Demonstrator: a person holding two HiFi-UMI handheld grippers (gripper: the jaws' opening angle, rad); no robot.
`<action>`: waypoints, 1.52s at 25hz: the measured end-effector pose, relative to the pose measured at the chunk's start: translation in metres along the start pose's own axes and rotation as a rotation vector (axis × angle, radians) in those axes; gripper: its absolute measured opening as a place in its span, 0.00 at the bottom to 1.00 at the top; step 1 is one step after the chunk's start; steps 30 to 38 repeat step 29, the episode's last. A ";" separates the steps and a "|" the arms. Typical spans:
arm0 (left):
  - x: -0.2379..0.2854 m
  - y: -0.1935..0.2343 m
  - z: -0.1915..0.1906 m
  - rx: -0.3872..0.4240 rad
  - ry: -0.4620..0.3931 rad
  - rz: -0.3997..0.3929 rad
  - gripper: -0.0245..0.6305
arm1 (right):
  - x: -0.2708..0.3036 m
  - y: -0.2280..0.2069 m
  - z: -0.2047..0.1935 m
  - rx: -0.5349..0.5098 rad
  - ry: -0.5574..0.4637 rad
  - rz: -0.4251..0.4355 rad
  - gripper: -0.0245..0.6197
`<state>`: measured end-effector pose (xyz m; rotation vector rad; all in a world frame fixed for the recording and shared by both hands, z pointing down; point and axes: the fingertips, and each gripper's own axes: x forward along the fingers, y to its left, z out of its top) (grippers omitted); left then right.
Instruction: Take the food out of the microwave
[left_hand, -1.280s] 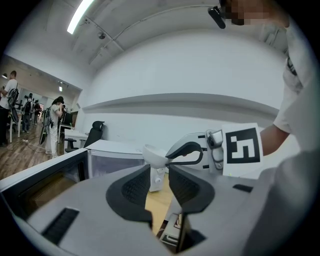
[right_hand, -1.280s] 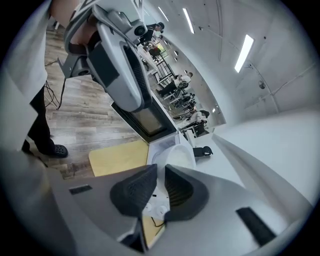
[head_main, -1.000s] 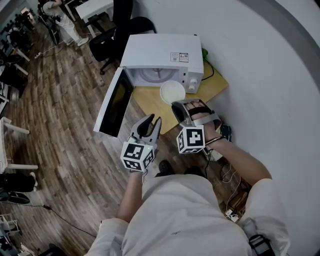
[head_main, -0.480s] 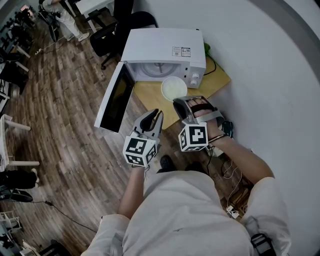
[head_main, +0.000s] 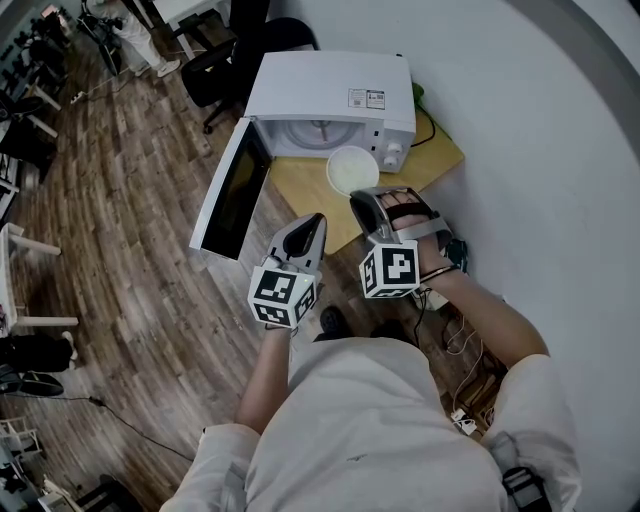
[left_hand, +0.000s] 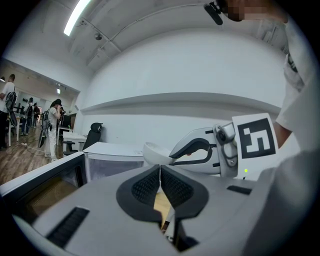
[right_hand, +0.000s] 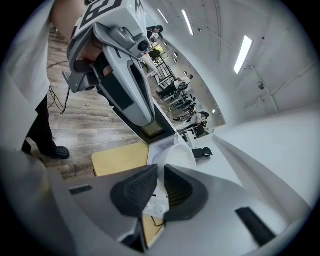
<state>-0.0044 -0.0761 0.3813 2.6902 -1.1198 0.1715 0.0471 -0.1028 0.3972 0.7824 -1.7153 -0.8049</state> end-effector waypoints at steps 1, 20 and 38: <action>0.000 0.000 -0.001 0.000 0.001 -0.002 0.06 | 0.001 0.001 0.000 -0.002 0.002 0.000 0.10; 0.001 0.010 -0.003 -0.022 0.004 -0.003 0.05 | 0.009 0.002 0.003 -0.018 0.018 0.005 0.10; 0.003 0.011 -0.004 -0.028 0.006 -0.011 0.05 | 0.012 0.003 0.000 -0.015 0.034 0.008 0.10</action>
